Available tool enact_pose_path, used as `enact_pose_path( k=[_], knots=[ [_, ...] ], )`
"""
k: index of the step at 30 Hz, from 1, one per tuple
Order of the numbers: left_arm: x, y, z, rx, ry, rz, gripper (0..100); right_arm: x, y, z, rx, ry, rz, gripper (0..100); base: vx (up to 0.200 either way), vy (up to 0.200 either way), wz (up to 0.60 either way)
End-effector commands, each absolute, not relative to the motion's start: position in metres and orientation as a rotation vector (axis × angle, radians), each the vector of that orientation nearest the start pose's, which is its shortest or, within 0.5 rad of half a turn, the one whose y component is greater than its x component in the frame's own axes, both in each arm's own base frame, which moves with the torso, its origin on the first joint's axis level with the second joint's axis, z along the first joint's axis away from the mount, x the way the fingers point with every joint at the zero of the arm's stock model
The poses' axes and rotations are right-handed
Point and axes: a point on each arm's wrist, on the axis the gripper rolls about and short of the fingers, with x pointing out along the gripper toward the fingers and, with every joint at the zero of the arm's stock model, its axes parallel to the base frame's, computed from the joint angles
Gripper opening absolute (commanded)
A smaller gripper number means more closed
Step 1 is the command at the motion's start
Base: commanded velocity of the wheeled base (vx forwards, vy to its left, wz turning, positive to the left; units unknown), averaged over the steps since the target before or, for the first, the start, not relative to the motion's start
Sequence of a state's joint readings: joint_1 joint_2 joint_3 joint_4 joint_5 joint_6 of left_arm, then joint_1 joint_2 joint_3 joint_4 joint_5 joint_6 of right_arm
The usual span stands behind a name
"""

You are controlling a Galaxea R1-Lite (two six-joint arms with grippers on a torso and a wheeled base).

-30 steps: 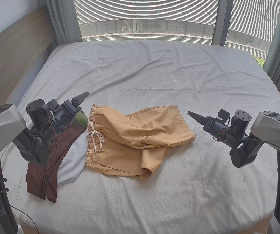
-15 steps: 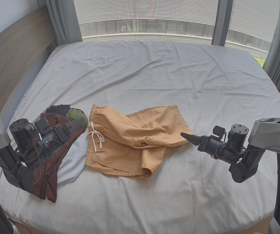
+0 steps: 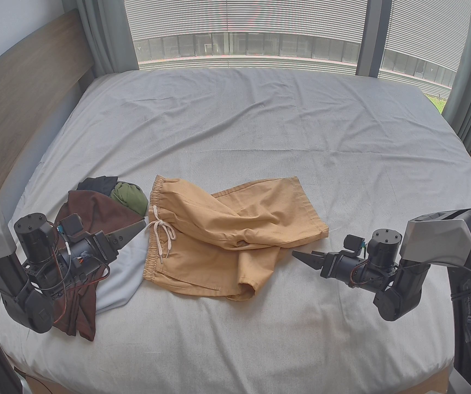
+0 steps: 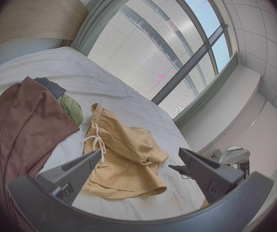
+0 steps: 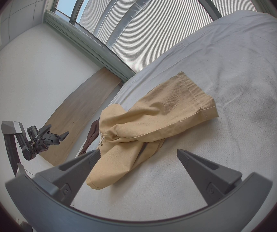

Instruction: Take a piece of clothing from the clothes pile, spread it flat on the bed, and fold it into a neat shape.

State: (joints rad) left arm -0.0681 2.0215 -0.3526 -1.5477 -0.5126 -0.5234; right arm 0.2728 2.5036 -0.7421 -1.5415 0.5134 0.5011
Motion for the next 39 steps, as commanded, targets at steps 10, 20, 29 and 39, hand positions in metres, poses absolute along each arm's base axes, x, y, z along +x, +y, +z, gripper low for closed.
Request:
enact_pose_path(
  k=[10, 20, 29, 39],
  knots=[
    [0.289, -0.031, 0.078, -0.54, 0.263, -0.538, 100, 0.385, 0.123, -0.072, 0.367, 0.376, 0.745, 100, 0.0, 0.0, 0.0],
    [0.288, -0.032, 0.078, -0.542, 0.265, -0.544, 100, 0.401, 0.132, -0.083, 0.298, 0.314, 0.771, 100, 0.0, 0.0, 0.0],
    [0.288, -0.033, 0.077, -0.544, 0.27, -0.549, 100, 0.412, 0.135, -0.086, 0.295, 0.28, 0.777, 100, 0.0, 0.0, 0.0],
    [0.287, -0.034, 0.077, -0.553, 0.275, -0.549, 100, 0.424, 0.139, -0.087, 0.294, 0.247, 0.784, 0, 0.0, 0.0, 0.0]
  ],
)
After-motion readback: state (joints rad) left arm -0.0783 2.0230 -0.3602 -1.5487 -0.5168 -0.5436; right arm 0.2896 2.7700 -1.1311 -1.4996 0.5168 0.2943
